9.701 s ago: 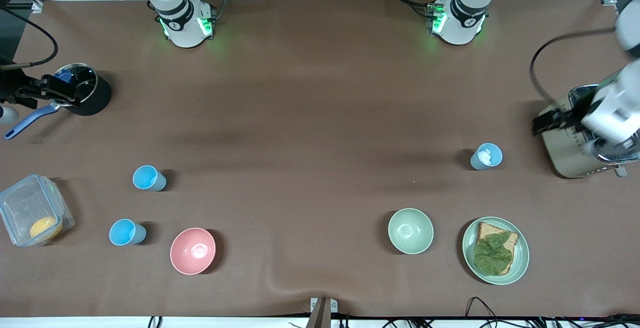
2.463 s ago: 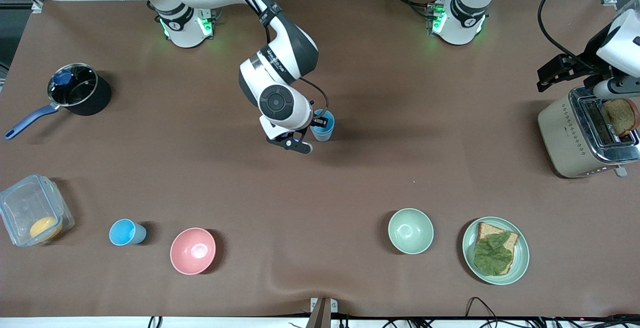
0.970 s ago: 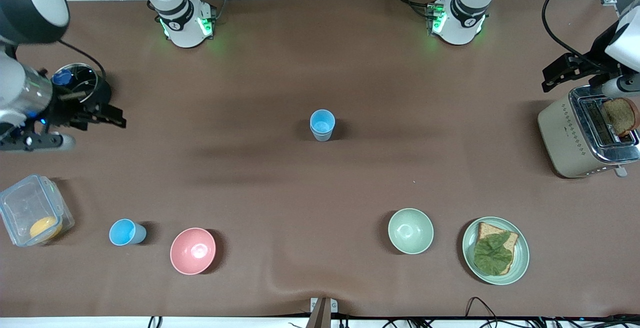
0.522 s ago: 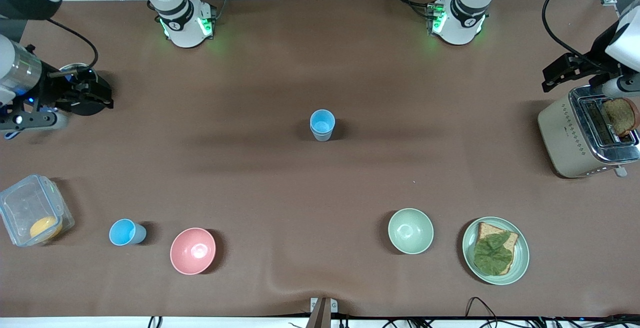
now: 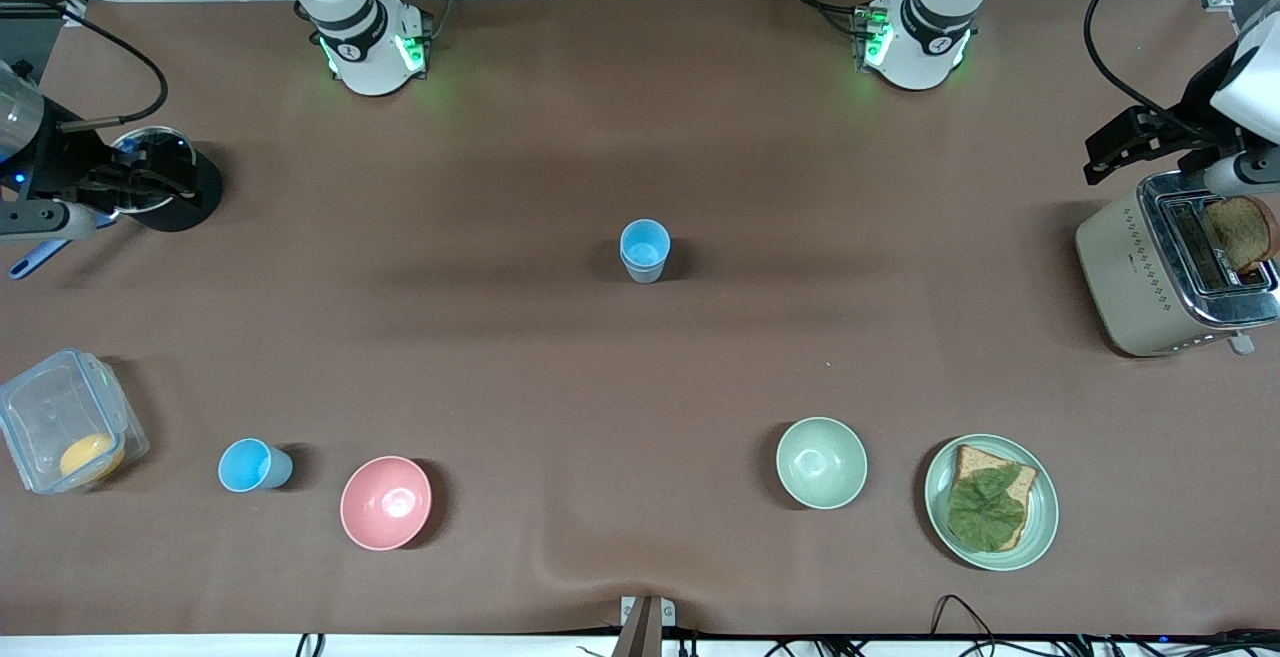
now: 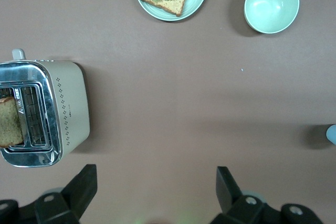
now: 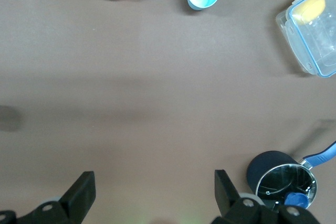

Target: Stack blue cups with both arms

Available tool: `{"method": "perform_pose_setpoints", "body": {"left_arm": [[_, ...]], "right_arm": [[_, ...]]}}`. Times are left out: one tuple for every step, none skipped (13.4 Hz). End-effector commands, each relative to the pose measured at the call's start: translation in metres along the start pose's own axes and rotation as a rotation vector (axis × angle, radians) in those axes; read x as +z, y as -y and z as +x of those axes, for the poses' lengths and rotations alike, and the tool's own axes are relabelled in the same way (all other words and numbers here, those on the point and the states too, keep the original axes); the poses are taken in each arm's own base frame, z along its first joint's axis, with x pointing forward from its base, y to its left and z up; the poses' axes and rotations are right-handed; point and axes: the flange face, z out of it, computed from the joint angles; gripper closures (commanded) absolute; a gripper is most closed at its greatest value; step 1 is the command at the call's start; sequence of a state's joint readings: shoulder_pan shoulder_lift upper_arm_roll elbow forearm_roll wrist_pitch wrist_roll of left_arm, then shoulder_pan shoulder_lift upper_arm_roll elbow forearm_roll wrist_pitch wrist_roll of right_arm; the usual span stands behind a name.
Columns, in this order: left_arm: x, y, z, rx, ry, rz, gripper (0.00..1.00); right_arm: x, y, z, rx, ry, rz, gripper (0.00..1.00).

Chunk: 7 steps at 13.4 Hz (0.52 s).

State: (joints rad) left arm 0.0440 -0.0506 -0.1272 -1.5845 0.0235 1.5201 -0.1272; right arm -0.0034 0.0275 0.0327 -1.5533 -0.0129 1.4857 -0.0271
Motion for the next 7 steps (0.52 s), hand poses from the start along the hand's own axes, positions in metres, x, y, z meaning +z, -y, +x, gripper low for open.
{"method": "perform_pose_setpoints", "body": {"left_arm": [[-0.0057,0.0004,0.0001,0.009,-0.011,-0.008,0.0],[-0.0057,0.0004,0.0001,0.009,-0.011,-0.008,0.0],[-0.0057,0.0001,0.0,0.009,-0.011,-0.011,0.0],[-0.0057,0.0001,0.0,0.009,-0.011,-0.011,0.0],[-0.005,-0.0001,0.0,0.009,-0.009,-0.013,0.0],[-0.005,-0.0001,0.0,0.009,-0.009,-0.013,0.0],[-0.005,-0.0011,-0.0001,0.011,-0.009,-0.014,0.0]], "right_arm": [[-0.0081,-0.0054,-0.0093,0.001,0.008,0.003,0.0],[-0.008,-0.0087,-0.0095,0.004,0.008,0.004,0.0],[-0.0066,-0.0071,-0.0089,0.001,0.011,0.004,0.0],[-0.0073,-0.0071,-0.0089,0.001,0.009,0.004,0.0],[-0.0065,-0.007,-0.0084,0.001,0.011,0.005,0.0],[-0.0041,-0.007,-0.0075,0.001,0.017,0.006,0.0],[-0.0024,-0.0062,-0.0071,-0.001,0.021,0.006,0.0]]}}
